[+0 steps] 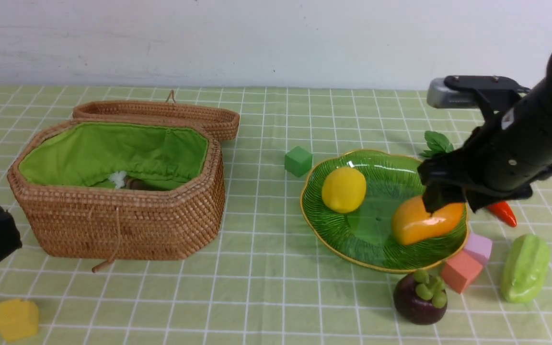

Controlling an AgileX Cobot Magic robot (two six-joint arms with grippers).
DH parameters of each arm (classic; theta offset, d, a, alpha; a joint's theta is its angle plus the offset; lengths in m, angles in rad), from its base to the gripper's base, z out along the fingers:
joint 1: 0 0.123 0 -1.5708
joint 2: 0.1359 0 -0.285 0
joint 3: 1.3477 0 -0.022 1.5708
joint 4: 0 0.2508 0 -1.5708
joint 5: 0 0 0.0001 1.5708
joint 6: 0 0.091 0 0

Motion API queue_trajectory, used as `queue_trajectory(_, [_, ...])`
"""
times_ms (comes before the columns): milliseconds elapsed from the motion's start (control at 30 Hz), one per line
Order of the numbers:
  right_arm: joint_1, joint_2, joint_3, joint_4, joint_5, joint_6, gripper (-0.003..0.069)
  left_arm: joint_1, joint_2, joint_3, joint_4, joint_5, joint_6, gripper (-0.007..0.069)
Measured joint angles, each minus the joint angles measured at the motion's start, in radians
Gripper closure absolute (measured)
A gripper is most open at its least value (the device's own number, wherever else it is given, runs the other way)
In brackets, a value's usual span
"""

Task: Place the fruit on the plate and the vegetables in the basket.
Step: Use the right arm to grab a mangosteen and put it into the right plate

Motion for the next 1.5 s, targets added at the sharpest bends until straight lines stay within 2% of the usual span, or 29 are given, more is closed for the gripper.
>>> queue_trajectory(100, [0.014, -0.065, 0.069, 0.005, 0.047, 0.036, 0.0288, 0.0, 0.0, 0.0, -0.003, 0.037, 0.0, 0.0637])
queue_trajectory(133, [0.042, -0.116, 0.153, 0.008, 0.047, 0.088, 0.0326, 0.0, 0.0, 0.0, -0.006, 0.068, 0.0, 0.0637])
queue_trajectory(233, [0.093, -0.165, 0.285, 0.023, -0.012, 0.148, 0.0326, 0.0, 0.0, 0.0, -0.006, 0.1, 0.0, 0.0637])
queue_trajectory(333, [0.134, -0.169, 0.348, 0.033, -0.092, 0.172, 0.0264, 0.0, 0.0, 0.0, -0.007, 0.112, 0.0, 0.0637])
queue_trajectory(533, [0.154, -0.106, 0.362, 0.02, -0.227, 0.202, 0.0025, 0.0, 0.0, 0.0, -0.01, 0.117, 0.001, 0.0637])
queue_trajectory(633, [0.155, -0.065, 0.362, -0.024, -0.252, 0.231, -0.0017, 0.0, 0.0, 0.0, -0.01, 0.117, 0.002, 0.0637])
queue_trajectory(867, [0.155, 0.053, 0.363, -0.116, -0.368, 0.284, 0.0002, 0.0, 0.0, 0.0, -0.04, 0.132, 0.003, 0.0637])
queue_trajectory(1367, [0.155, 0.125, 0.363, -0.117, -0.422, 0.285, 0.0076, 0.0, 0.0, 0.0, -0.082, 0.174, 0.004, 0.0634])
queue_trajectory(1500, [0.155, 0.125, 0.363, -0.117, -0.421, 0.285, 0.0077, 0.0, 0.0, 0.0, -0.083, 0.174, 0.004, 0.0632])
